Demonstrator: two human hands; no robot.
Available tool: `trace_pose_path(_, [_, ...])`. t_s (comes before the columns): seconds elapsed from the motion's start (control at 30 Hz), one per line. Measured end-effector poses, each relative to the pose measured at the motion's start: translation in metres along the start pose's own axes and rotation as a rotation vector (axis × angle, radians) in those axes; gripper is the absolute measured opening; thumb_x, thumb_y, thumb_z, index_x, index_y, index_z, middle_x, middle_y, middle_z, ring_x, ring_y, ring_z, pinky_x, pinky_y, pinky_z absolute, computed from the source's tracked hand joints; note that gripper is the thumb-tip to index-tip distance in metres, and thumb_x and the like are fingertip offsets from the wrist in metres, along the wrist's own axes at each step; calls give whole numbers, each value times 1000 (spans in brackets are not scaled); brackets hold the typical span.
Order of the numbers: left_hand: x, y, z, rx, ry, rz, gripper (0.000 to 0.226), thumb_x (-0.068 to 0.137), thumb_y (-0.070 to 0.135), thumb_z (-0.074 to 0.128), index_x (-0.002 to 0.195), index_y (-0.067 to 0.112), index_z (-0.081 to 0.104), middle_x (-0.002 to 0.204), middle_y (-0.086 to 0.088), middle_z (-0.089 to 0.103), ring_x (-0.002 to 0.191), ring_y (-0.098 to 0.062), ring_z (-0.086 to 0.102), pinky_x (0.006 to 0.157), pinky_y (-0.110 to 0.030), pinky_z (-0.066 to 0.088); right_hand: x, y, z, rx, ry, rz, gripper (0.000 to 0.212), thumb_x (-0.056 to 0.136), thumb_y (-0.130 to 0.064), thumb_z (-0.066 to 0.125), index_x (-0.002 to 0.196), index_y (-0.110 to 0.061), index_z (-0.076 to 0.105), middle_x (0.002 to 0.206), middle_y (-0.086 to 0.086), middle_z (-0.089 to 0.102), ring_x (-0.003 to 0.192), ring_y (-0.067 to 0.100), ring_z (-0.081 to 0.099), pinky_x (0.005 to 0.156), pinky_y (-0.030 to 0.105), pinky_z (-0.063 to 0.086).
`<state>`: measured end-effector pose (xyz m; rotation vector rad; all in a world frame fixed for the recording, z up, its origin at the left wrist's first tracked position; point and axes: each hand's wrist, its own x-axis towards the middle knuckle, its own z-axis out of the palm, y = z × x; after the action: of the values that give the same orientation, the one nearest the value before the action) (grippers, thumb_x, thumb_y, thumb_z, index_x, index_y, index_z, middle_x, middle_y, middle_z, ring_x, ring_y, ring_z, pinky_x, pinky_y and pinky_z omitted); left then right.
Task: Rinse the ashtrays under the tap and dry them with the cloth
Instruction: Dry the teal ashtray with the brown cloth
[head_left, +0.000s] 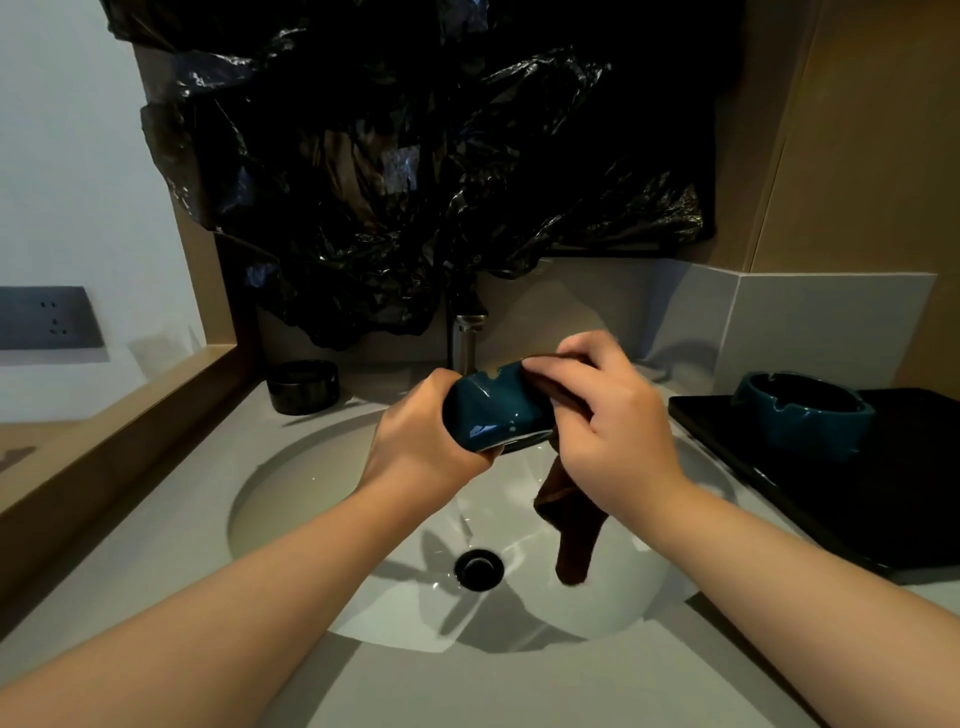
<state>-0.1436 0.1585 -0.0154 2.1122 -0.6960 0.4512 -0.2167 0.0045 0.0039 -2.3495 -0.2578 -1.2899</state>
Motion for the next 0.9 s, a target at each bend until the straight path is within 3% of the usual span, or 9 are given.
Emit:
trace_pose_path(0.13, [-1,2,-1,-12,-14,-6,52,67,28,84,101,38,45,91,20,53,93,-8,55,72,-18,44,9,18,-2,232,-78,467,35,91,-1,48,110,-22,69,101,-6,55,99,13,53,83,17,45])
trace_pose_path(0.2, [-1,2,0,-39,-7,-16,53,66,30,85,100,37,46,93,18,56,92,-7,56,72,-18,46,11,26,-1,283,-104,542,36,91,1,48,106,-23,70,105,1,60,103,20,55,88,23,46])
trace_pose_path(0.3, [0,1,-3,-117,-27,-69,51,66,30,85,101,37,48,96,18,58,91,-3,56,59,-6,41,14,34,4,321,-259,704,30,92,-1,49,105,-21,68,108,7,65,103,26,59,94,34,48])
trace_pose_path(0.4, [3,1,-3,-182,-35,-108,49,67,28,85,100,34,49,96,18,58,89,0,55,62,-7,39,18,46,-1,259,-373,841,28,90,-5,52,107,-22,67,107,8,68,100,27,62,91,37,51])
trace_pose_path(0.5, [5,2,-1,-226,-36,-112,48,66,25,85,97,34,50,96,17,59,90,1,55,65,-8,41,23,48,-21,182,-559,772,30,86,-16,60,110,-33,61,109,1,67,95,17,63,86,30,53])
trace_pose_path(0.57, [5,1,-1,-225,-47,-116,48,66,25,85,97,34,50,97,16,59,90,2,54,65,-9,40,23,44,-31,166,-798,679,56,81,-30,71,130,-39,47,119,-7,61,103,12,59,90,27,48])
trace_pose_path(0.63, [6,-1,1,-237,-67,-125,49,65,23,85,97,35,50,99,15,59,93,-1,54,67,-11,41,20,37,-32,130,-889,575,76,75,-39,77,137,-44,33,122,-17,53,109,6,52,89,20,41])
trace_pose_path(0.73, [8,-4,1,-261,-136,-139,51,64,22,86,94,39,49,100,16,61,98,-5,57,75,-20,46,16,38,-22,276,-746,487,68,73,-29,80,125,-47,39,107,-30,54,101,-8,53,74,3,40])
trace_pose_path(0.9, [9,-8,-1,-299,-225,-151,52,68,19,85,105,33,52,99,17,63,92,2,59,67,-12,42,12,40,-17,290,-573,403,46,71,-27,81,104,-44,54,91,-20,62,91,-1,61,68,6,45])
